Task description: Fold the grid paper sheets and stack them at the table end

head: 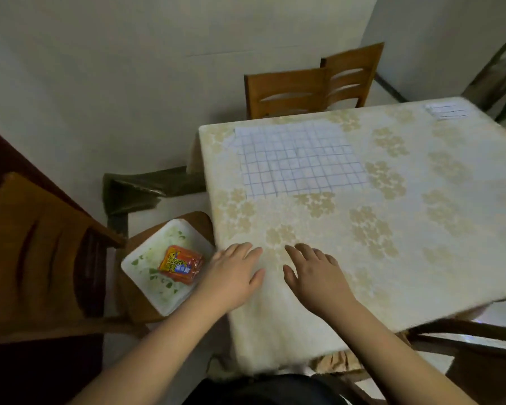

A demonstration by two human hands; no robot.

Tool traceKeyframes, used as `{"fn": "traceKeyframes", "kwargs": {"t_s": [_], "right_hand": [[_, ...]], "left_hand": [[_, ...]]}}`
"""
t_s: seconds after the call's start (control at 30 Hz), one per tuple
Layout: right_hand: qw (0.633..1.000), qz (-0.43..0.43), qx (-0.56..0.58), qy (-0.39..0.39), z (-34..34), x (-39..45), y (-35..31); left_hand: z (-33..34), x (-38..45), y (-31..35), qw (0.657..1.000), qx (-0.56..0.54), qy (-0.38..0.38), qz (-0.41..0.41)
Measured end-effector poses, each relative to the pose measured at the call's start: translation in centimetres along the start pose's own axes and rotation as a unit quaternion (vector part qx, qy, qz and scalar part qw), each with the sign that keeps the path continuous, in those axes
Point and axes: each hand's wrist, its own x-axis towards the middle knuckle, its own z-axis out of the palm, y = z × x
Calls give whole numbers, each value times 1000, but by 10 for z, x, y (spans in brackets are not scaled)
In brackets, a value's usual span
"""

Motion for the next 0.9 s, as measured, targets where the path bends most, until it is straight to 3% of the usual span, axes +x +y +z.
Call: {"fn": "traceKeyframes", "kwargs": {"t_s": [0.33,0.63,0.9], "right_hand": [[998,58,23,-2,-7,63,1],[996,65,43,-37,19,143,70],[989,98,70,-83,74,228,137]], "left_hand": [[-7,91,-31,998,3,-17,64],[12,178,-26,999,6,-19,29],[67,254,-18,999,5,-51,-10]]}}
